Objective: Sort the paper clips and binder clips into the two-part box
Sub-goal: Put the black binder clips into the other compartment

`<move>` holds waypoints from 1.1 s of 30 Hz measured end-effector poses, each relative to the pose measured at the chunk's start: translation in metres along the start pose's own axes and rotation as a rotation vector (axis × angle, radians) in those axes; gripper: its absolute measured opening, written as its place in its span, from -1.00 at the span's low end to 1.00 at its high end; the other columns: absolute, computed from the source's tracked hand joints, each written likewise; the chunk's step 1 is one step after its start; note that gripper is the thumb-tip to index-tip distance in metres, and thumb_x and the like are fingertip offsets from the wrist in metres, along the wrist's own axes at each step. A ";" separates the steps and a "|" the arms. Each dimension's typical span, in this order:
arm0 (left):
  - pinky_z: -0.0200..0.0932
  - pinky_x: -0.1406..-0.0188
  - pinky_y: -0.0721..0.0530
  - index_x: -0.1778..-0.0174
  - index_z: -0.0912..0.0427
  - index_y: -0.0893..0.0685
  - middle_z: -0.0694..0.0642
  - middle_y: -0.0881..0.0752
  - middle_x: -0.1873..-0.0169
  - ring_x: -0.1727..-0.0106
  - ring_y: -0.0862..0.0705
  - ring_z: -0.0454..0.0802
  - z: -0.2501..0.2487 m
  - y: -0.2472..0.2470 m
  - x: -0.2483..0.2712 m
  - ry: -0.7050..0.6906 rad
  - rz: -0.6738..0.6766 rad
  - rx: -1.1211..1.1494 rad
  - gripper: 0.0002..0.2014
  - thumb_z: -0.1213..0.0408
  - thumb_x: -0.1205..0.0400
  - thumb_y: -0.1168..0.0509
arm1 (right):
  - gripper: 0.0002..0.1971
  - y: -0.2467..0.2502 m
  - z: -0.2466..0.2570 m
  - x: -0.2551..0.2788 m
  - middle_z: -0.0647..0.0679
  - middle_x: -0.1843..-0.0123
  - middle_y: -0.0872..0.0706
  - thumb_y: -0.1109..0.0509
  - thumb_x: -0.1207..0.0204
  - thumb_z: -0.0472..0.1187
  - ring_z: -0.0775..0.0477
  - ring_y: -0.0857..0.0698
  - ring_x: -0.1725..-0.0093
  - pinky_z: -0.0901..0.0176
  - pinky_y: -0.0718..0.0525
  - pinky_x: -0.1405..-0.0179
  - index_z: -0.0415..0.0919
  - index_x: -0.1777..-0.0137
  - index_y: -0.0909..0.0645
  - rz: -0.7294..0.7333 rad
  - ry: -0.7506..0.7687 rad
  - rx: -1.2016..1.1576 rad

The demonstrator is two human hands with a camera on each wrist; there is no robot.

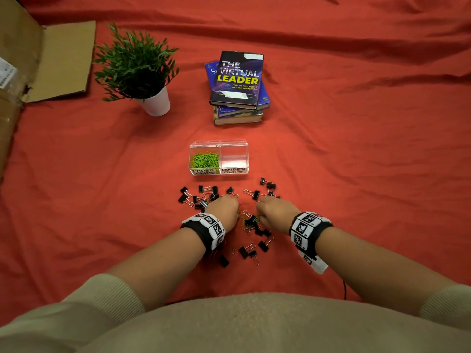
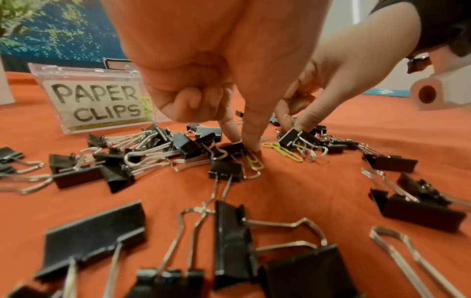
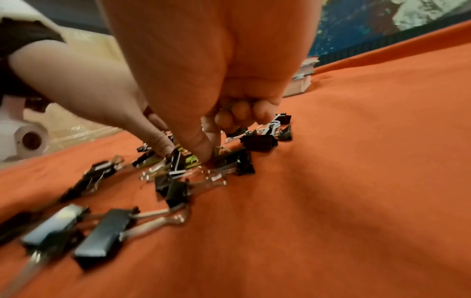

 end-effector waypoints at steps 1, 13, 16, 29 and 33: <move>0.08 -0.05 -0.65 -0.11 0.32 -0.60 0.28 -0.65 -0.14 -0.15 -0.67 0.26 0.001 0.000 0.000 0.004 0.014 0.004 -0.76 0.24 -0.63 -0.30 | -0.88 0.001 0.000 -0.001 -0.13 -0.03 -0.59 -0.23 -0.54 -0.23 -0.13 -0.58 -0.07 0.04 -0.57 0.09 -0.22 0.04 -0.57 -0.007 -0.025 -0.062; -0.12 0.23 -0.53 0.08 0.24 -0.54 0.14 -0.63 0.17 0.17 -0.60 0.08 0.011 0.008 0.002 -0.023 -0.027 0.375 -0.93 0.30 -0.63 -0.23 | -0.87 0.024 -0.009 -0.001 -0.07 0.36 -0.72 -0.43 -0.49 -0.29 0.15 -0.47 0.58 0.37 -0.39 0.61 -0.15 0.28 -0.62 -0.015 -0.362 -1.250; -0.21 0.39 -0.45 0.15 0.15 -0.51 0.01 -0.60 0.27 0.29 -0.55 -0.04 0.016 0.016 0.001 0.021 -0.071 0.550 -0.92 0.31 -0.62 -0.29 | -0.79 0.020 -0.007 -0.004 -0.12 0.42 -0.57 -0.21 -0.49 -0.39 0.10 -0.34 0.62 0.36 -0.24 0.65 -0.18 0.34 -0.53 -0.014 -0.421 -1.391; -0.20 0.45 -0.44 0.20 0.11 -0.59 0.05 -0.53 0.48 0.46 -0.47 -0.05 0.020 0.021 0.000 0.206 0.044 0.985 -0.75 0.35 -0.66 -0.02 | -0.75 0.019 0.004 -0.011 -0.12 0.42 -0.60 -0.13 -0.51 -0.35 -0.04 -0.55 0.51 0.21 -0.42 0.58 -0.30 0.27 -0.62 0.034 -0.473 -1.215; -0.20 0.46 -0.39 0.31 0.09 -0.53 0.01 -0.53 0.44 0.47 -0.46 -0.07 0.021 0.022 -0.001 0.214 0.016 0.898 -0.75 0.23 -0.67 -0.09 | -0.87 0.012 0.005 -0.016 -0.14 0.37 -0.68 -0.31 -0.49 -0.25 -0.05 -0.61 0.43 0.14 -0.59 0.48 -0.25 0.23 -0.64 0.003 -0.394 -0.667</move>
Point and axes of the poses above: each hand's wrist, its own x-axis away from the middle knuckle, its own y-axis out of the back of the hand, z = x × y, the point moved 1 cm from there along -x, towards the middle knuckle
